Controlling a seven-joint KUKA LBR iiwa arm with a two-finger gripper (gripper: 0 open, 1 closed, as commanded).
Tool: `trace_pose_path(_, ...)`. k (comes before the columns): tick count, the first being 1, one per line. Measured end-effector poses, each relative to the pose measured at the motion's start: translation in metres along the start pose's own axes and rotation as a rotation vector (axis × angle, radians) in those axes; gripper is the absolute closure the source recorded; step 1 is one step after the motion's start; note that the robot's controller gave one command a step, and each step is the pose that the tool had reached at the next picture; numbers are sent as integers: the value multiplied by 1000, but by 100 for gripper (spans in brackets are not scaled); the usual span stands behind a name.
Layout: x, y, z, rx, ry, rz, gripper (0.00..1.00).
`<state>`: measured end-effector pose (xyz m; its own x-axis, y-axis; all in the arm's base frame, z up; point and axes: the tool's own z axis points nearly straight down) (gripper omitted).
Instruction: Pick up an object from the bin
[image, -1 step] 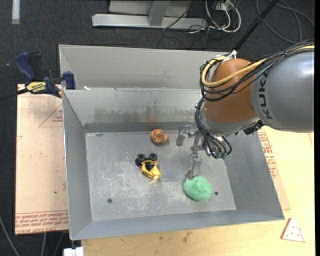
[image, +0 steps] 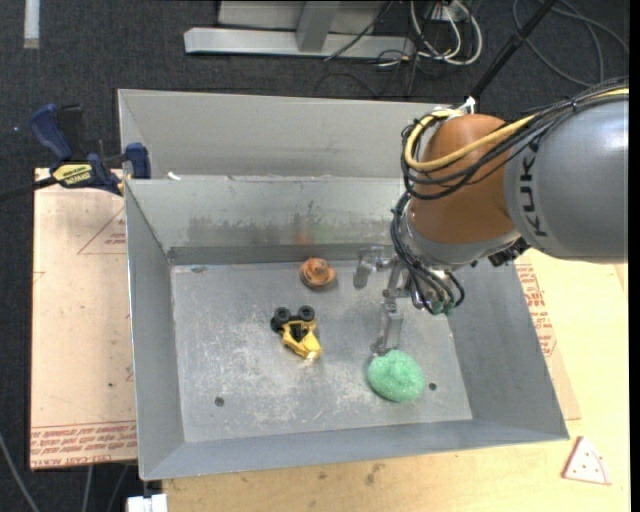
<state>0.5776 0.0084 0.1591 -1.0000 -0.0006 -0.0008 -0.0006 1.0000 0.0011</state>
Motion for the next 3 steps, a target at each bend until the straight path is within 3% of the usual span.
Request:
trace_pose_path(1, -15, 14, 30, 2, -8, -60, 0)
trace_pose_path(2, 8, 51, 80, 0, -2, -200, 0)
trace_pose_path(3, 19, 71, 106, 0, -3, -131, 0)
